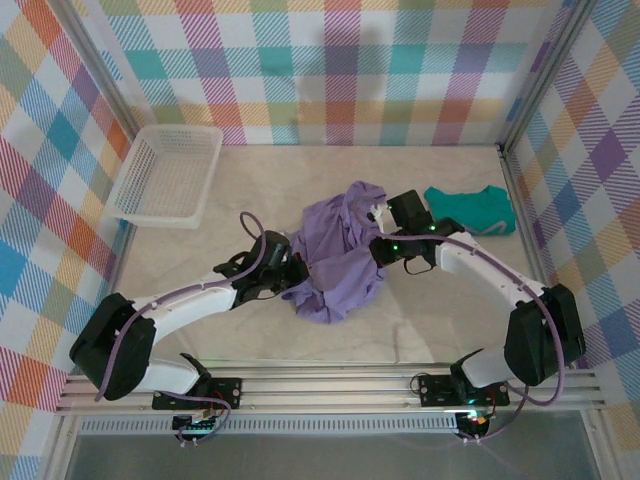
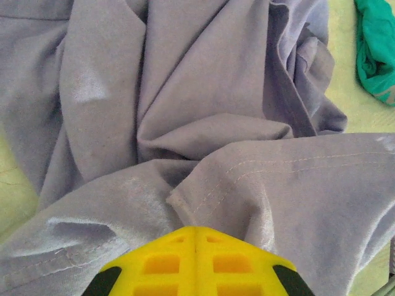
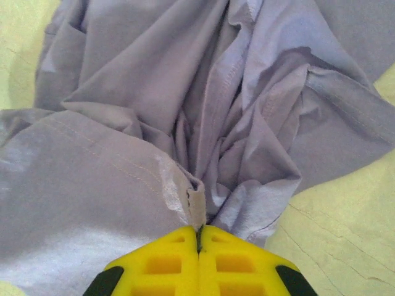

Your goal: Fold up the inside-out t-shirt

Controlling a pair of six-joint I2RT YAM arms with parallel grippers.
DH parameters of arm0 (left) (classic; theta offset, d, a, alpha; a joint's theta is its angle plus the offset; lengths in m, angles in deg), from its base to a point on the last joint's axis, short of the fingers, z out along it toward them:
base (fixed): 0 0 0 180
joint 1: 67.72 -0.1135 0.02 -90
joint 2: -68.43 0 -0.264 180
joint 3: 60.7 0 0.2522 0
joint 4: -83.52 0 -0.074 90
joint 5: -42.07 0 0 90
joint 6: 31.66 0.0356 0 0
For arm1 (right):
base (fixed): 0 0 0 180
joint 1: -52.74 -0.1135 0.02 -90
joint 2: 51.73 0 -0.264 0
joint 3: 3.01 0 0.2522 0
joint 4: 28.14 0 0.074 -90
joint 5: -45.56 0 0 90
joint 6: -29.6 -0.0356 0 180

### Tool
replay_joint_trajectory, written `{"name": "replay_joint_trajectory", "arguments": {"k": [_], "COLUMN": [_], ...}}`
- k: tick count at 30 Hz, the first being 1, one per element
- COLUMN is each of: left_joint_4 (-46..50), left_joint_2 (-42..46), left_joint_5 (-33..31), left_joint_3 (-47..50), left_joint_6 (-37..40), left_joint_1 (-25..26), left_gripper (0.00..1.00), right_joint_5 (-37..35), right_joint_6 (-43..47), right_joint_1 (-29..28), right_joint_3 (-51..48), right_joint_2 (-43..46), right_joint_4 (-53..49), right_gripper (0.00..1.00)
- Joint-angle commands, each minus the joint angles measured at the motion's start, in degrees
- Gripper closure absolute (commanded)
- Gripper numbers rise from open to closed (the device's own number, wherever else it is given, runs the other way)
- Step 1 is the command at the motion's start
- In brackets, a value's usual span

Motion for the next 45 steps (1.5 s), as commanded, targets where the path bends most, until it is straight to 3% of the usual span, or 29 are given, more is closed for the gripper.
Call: {"name": "replay_joint_trajectory", "arguments": {"k": [1, 6, 14, 20, 38, 45], "left_joint_4": [0.36, 0.24, 1.18, 1.76, -2.97, -3.40], "left_joint_2": [-0.43, -1.78, -4.41, -4.71, -9.32, -9.29], "left_joint_5": [-0.82, 0.90, 0.82, 0.24, 3.36, 2.61], "left_joint_3": [0.19, 0.04, -1.55, -1.52, -3.28, -3.72], "left_joint_6": [1.13, 1.07, 0.97, 0.89, 0.55, 1.00], "left_joint_1": [0.35, 0.35, 0.42, 0.36, 0.38, 0.11], "left_gripper": [1.00, 1.00, 0.76, 0.70, 0.77, 0.95], "right_joint_5": [4.35, 2.31, 2.04, 1.86, 2.21, 1.62], "right_joint_6": [-1.74, -2.44, -2.21, -2.11, -1.82, -1.85], "right_joint_1": [0.26, 0.26, 0.28, 0.28, 0.26, 0.26], "right_joint_3": [-2.26, -2.49, -1.98, -2.05, -1.78, -1.96], "right_joint_2": [1.44, 0.68, 0.35, 0.02, -0.09, 0.26], "right_joint_4": [4.22, 3.90, 3.17, 3.03, 2.62, 2.72], "right_gripper": [1.00, 1.00, 1.00, 1.00, 1.00, 1.00]}}
